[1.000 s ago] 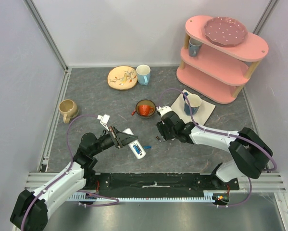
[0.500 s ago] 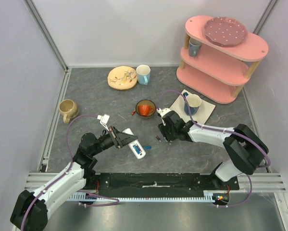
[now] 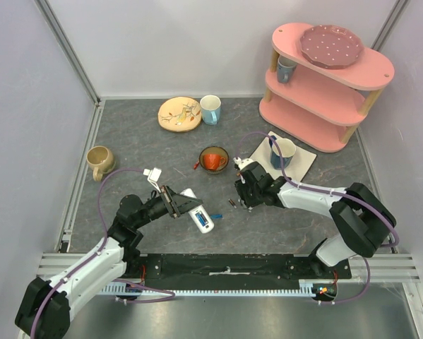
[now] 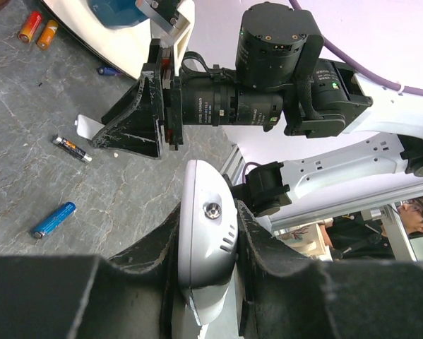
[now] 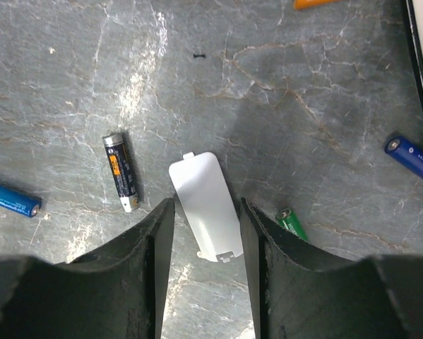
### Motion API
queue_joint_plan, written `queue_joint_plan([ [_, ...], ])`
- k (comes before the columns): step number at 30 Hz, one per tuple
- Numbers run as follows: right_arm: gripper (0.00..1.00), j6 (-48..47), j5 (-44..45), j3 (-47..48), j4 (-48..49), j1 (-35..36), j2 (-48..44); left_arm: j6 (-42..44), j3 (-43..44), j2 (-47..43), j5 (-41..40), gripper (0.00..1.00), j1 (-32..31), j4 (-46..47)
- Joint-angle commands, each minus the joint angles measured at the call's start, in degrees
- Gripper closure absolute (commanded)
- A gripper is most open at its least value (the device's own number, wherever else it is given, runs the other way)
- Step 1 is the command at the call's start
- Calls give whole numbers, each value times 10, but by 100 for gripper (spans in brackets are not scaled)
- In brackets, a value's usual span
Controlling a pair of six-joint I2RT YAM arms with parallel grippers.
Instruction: Load the batteries into the remote control
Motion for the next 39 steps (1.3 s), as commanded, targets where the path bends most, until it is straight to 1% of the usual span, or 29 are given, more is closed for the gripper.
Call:
queue_joint_plan([
  [1,52,7,-21,-1,-41,0,-17,5,2,-1,-2,98,4,30],
  [2,56,9,-20,-3,-43,0,-18,4,2,-1,-4,98,4,33],
  [7,66,25,-11,-13,-42,0,-17,0,-1,3,-3,98,4,40],
  [8,67,33,-8,-13,-40,0,-18,0,0,4,-2,98,4,40],
  [9,66,36,-11,-15,-34,-1,-17,0,0,3,-1,98,4,39],
  [11,55,43,-14,-19,-30,1,-21,-1,0,3,-1,98,4,39],
  [12,52,43,-14,-19,-28,0,-28,0,1,3,-1,98,4,38],
  [13,47,44,-14,-19,-29,1,-33,0,1,2,-1,98,4,37],
  [16,41,32,-20,-15,-38,1,-48,0,1,2,-2,98,4,35],
  [20,40,7,-15,0,-71,4,-50,1,3,6,-2,98,4,36],
  [24,43,-17,-15,7,-92,5,-39,0,4,13,-1,98,4,42],
  [27,45,-32,-18,17,-100,6,-26,0,5,16,0,98,4,43],
  [39,46,-71,-16,63,-110,10,19,3,8,18,0,98,4,41],
])
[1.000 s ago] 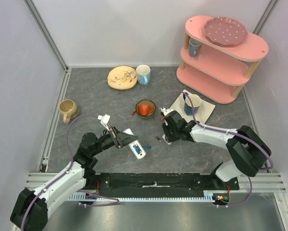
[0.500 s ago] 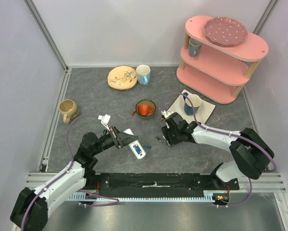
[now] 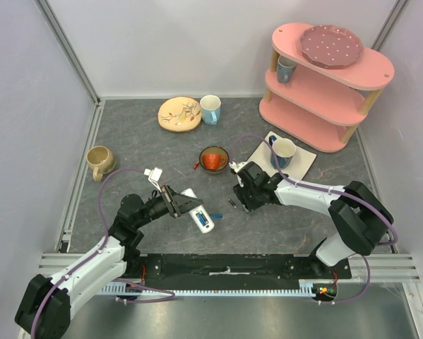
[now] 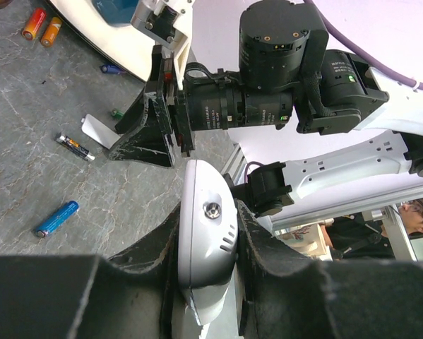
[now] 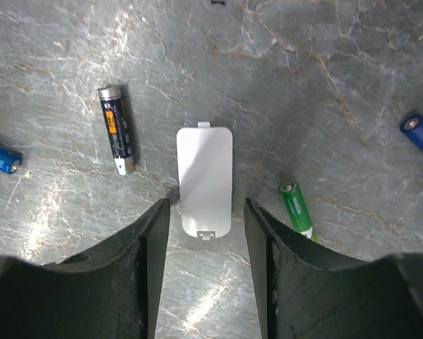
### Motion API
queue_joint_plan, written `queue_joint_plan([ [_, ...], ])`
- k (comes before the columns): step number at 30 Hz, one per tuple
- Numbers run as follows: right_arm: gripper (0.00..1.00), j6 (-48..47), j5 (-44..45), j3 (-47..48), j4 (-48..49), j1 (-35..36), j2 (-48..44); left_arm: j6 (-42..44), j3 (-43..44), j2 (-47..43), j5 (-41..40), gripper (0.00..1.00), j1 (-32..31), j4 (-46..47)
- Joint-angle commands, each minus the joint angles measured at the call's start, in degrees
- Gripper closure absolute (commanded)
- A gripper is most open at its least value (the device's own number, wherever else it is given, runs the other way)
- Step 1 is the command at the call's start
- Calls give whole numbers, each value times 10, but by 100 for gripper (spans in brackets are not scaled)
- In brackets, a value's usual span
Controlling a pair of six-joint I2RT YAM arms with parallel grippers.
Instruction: Load the batteries into the remote control
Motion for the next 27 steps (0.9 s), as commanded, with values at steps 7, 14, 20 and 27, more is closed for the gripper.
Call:
queue_joint_plan([
  [7,52,-32,3,34,-21,7,28,5,7,1,-1,98,4,30],
  [14,58,-33,14,34,-32,15,37,5,8,3,-1,98,4,31],
  [20,70,-24,17,33,-34,20,28,4,7,5,-2,98,4,32],
  [27,87,7,50,37,-39,20,-32,-2,14,27,-7,98,4,52],
])
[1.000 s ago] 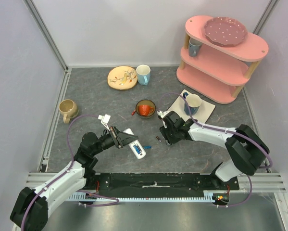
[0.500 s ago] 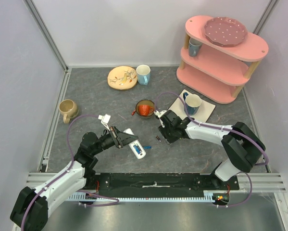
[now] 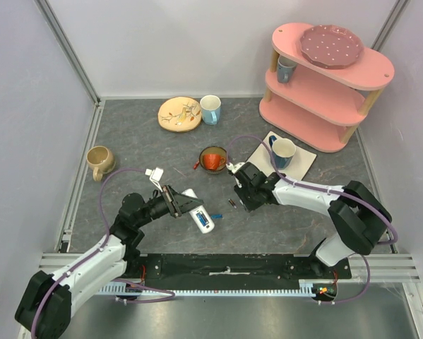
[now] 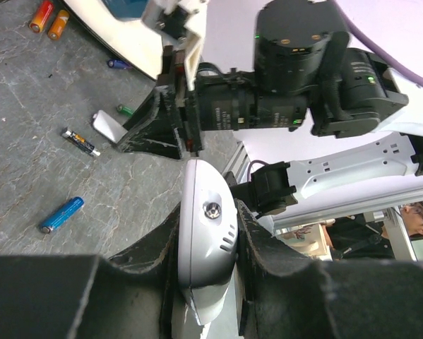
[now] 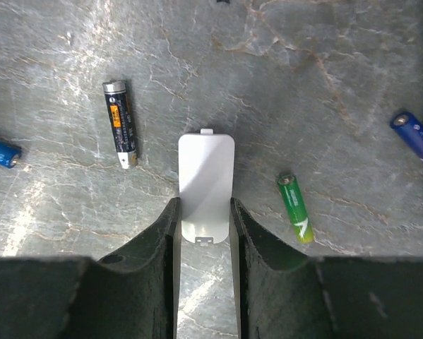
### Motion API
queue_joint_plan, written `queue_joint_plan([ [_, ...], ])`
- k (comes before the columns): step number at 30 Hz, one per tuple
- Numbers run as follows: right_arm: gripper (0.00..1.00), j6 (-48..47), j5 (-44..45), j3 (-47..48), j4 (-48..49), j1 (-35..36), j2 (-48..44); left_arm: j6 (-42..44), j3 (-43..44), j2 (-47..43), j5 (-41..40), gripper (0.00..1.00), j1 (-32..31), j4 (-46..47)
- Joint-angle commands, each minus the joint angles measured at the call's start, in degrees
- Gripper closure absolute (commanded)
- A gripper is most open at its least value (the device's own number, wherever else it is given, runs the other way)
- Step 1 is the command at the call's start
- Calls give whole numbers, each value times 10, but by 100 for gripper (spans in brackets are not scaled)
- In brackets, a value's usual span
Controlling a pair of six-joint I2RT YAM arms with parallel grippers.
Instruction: Load the batteries into the remote control
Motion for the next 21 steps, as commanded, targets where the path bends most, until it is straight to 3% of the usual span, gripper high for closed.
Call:
queue_joint_plan([
  [1,89,28,27,21,-23,3,-61,-8,16,17,-8,98,4,52],
  [5,98,46,26,57,-84,3,-141,-25,22,44,-22,98,3,85],
  [10,100,52,1,116,-157,27,-192,-48,38,109,-35,98,2,154],
  [17,100,83,15,174,-178,110,-189,-92,37,193,-58,98,-8,255],
  [21,100,96,16,211,-177,156,-168,-90,40,200,-88,98,-17,246],
])
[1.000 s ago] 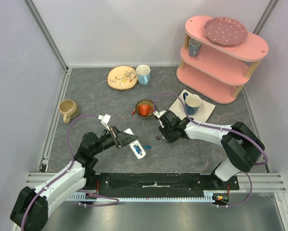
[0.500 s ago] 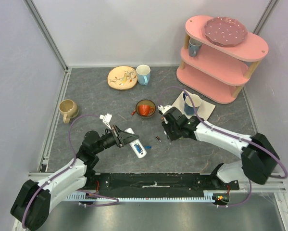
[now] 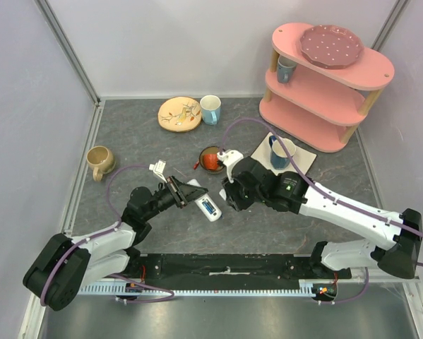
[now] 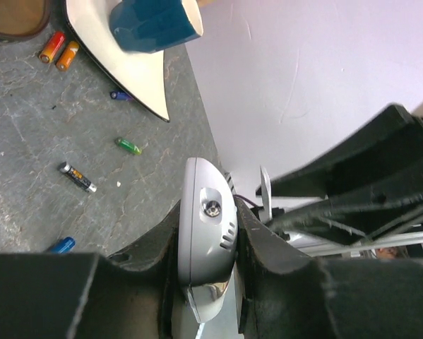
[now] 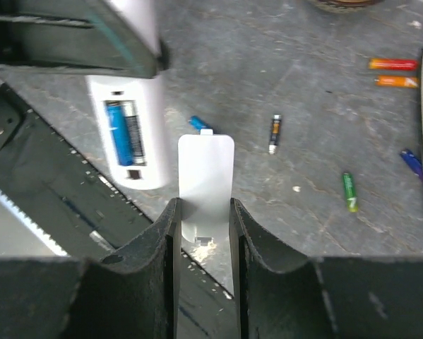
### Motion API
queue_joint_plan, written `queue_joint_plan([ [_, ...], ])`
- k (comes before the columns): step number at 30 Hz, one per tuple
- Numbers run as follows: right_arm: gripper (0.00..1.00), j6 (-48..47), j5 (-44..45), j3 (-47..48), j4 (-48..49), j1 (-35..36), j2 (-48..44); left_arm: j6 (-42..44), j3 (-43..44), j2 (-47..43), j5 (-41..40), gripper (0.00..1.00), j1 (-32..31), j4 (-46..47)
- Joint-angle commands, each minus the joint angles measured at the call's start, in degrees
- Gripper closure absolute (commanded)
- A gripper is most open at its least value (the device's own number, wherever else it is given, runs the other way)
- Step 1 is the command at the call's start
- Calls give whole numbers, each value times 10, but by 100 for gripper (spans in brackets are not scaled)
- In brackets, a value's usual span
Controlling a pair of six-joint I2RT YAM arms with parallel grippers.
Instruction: Load the batteries into the remote control
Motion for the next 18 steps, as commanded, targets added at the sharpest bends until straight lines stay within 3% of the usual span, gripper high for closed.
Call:
queue_joint_plan([
  [1,100,22,5,51,-16,36,24,-20,21,2,-40,98,-8,60],
  [18,100,24,-3,90,-2,68,108,13,47,9,-84,98,-35,-40],
])
